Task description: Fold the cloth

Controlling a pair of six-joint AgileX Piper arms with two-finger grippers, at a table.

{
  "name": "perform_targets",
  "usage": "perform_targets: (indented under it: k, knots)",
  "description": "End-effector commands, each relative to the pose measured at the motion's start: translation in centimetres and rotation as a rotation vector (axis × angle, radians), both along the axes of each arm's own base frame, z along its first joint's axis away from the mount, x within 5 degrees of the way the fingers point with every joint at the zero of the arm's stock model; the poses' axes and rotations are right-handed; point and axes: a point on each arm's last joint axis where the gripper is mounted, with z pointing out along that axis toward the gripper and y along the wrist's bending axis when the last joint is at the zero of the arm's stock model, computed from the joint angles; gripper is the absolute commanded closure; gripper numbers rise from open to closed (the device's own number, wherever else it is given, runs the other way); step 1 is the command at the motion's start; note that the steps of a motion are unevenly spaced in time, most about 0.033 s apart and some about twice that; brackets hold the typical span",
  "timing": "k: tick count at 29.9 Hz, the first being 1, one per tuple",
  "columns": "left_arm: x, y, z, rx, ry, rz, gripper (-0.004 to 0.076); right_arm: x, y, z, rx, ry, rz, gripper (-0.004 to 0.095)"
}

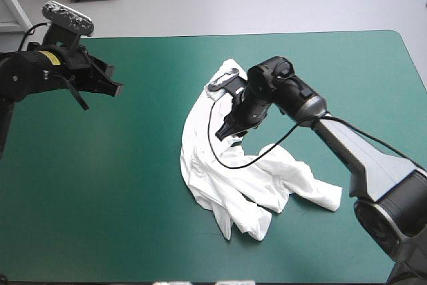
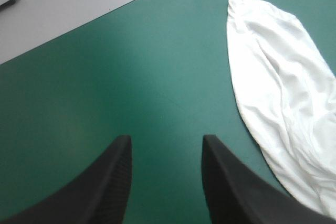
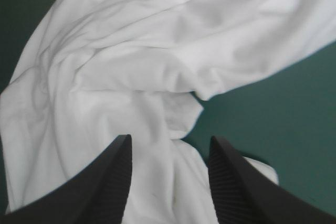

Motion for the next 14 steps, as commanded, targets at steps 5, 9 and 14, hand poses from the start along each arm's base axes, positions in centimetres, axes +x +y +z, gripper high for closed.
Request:
perform_targets:
  k: [5,9,14]
  knots:
    - [7.2,-1.7,-3.9,-0.032,0.036,0.003,0.0408,-0.8,-6.5,6.5,0.084,-0.14,-0.153,0.0463]
    - [10.9,-2.9,-6.4,-0.045,0.11,-0.04,0.0407,-0.9,-9.7,4.9,0.027,-0.096,-0.232,0.0462]
    - [14.8,-4.3,-7.8,-0.08,0.117,-0.093,0.0405,-2.7,-12.0,1.7,-0.055,-0.004,-0.27,0.0462]
